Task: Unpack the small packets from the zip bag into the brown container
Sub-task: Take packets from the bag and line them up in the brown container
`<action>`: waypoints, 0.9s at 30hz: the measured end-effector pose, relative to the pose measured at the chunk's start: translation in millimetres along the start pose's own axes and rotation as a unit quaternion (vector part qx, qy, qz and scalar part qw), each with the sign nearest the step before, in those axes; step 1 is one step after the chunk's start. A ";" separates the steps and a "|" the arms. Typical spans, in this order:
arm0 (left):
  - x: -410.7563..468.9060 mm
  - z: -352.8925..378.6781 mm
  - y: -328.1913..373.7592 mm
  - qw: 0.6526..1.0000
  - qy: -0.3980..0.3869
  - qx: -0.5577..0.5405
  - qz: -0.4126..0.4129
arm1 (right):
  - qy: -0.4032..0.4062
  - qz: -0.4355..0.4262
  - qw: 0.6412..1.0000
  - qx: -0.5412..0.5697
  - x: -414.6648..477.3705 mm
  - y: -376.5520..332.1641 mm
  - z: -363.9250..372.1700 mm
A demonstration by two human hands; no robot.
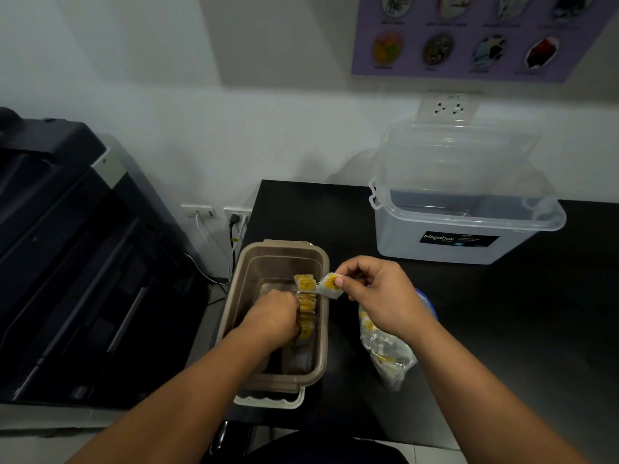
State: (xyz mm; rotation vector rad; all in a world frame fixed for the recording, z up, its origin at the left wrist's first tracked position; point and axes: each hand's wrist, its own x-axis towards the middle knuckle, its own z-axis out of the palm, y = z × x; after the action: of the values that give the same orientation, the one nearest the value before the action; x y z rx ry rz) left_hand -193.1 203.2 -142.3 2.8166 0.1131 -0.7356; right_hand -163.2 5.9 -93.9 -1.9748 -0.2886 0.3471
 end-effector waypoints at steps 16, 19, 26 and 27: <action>-50.5 -59.8 -13.0 0.956 0.130 -0.226 0.137 | -0.055 -0.021 0.998 -0.011 4.7 -8.2 30.3; -46.0 -50.6 -19.7 0.967 0.116 -0.202 0.104 | -0.051 -0.024 0.998 -0.008 4.8 -7.0 32.5; -32.3 -31.0 -19.2 0.992 -0.099 -0.073 0.003 | 0.016 0.029 0.992 -0.121 12.5 6.3 25.8; -28.5 -26.7 -17.3 0.991 -0.116 -0.063 -0.004 | 0.009 0.038 0.992 -0.122 13.2 8.7 26.6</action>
State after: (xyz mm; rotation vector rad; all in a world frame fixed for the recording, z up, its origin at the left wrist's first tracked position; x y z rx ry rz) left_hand -207.6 225.9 -109.1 2.5915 0.1264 -1.0143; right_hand -160.4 29.4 -113.9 -2.2333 -0.2538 0.3570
